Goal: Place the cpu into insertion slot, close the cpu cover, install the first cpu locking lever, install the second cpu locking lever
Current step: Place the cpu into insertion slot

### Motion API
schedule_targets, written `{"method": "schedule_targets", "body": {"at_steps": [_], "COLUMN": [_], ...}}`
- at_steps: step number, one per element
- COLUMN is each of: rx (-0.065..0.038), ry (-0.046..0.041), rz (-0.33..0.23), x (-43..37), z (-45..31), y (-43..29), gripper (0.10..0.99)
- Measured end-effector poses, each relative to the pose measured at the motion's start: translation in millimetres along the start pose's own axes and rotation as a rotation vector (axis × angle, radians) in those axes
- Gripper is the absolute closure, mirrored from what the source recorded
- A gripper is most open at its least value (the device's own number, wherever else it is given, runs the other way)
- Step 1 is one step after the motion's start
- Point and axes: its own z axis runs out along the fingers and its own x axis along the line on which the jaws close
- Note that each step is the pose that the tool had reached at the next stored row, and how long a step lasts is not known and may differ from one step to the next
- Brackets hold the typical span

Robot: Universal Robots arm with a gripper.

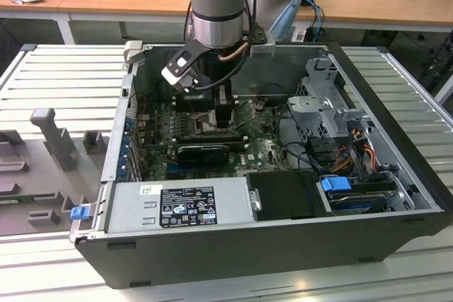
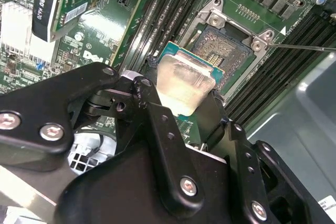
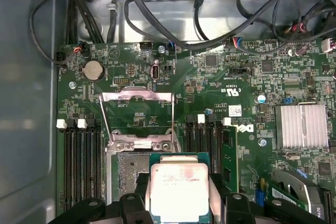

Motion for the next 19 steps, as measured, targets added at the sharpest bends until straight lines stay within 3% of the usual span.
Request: {"method": "schedule_targets", "body": {"at_steps": [7,19], "rx": [0.0,0.0], "ry": [0.0,-0.0001], "rz": [0.0,0.001], "x": [1.1,8.2], "z": [5.6,4.7], "y": [-0.5,-0.7], "gripper": [0.553,0.553]}}
